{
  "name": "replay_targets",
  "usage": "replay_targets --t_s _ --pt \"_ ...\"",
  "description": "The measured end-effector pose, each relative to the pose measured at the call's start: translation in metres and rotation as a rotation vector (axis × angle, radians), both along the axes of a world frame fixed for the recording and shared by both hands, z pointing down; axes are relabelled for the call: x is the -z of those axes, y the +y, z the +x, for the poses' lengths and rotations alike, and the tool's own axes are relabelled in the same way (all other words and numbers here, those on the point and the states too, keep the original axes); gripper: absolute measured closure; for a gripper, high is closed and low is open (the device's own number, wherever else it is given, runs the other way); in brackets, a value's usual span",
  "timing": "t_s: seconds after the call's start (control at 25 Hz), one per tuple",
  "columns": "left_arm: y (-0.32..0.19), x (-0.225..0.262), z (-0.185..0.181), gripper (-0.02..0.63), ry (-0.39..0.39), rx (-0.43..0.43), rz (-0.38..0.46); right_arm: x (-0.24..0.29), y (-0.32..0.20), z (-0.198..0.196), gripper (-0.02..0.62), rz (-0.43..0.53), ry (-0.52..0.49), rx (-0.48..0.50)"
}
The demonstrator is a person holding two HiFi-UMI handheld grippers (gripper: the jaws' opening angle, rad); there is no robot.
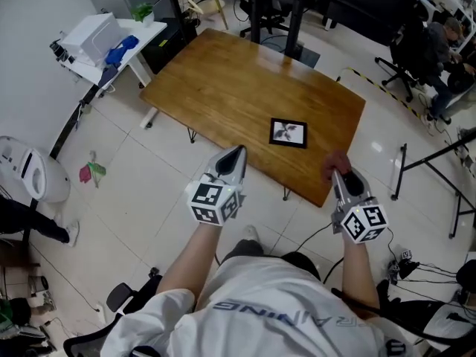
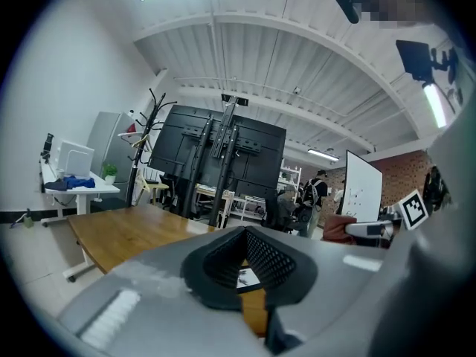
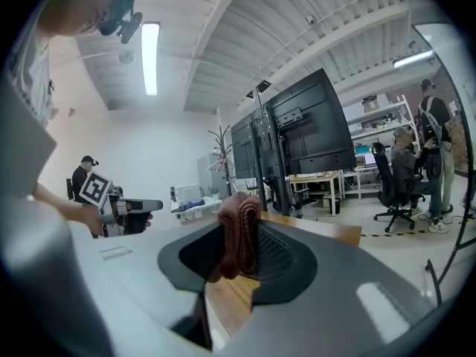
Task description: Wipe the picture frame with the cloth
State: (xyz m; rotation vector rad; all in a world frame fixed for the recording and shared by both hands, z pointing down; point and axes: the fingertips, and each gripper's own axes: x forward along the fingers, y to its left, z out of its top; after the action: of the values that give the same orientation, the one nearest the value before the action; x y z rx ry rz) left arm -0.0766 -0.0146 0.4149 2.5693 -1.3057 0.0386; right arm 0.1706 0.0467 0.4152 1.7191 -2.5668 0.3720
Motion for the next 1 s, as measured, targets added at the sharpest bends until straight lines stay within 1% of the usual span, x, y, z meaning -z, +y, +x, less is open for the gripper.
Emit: replay_targets --t_s 0.2,0.4,0.56,0.76,1.0 --pt "-0.021 -0.005 -0.012 0.603 0.008 -0.001 -0.022 0.008 -0.026 -0.012 0.485 0.003 0.014 0.004" --pt "-0.033 -0.01 -0.009 0.603 0.015 -0.005 -0.039 0.007 -0.046 -0.011 0.485 -0.003 0.007 0.009" --pt "-0.05 -0.01 -0.008 0.603 0.012 0.013 -0.043 0.007 -0.066 -0.014 0.483 0.005 0.001 0.04" --pt "-0.074 -0.006 0.017 0.603 -0.017 0.011 -0.043 0.006 -0.098 0.0 0.483 -0.006 -0.016 0.068" --pt "-0.11 -0.013 0.05 0.603 -0.033 0.046 -0.058 -0.002 -0.136 0.02 0.483 -0.023 -0.042 0.133"
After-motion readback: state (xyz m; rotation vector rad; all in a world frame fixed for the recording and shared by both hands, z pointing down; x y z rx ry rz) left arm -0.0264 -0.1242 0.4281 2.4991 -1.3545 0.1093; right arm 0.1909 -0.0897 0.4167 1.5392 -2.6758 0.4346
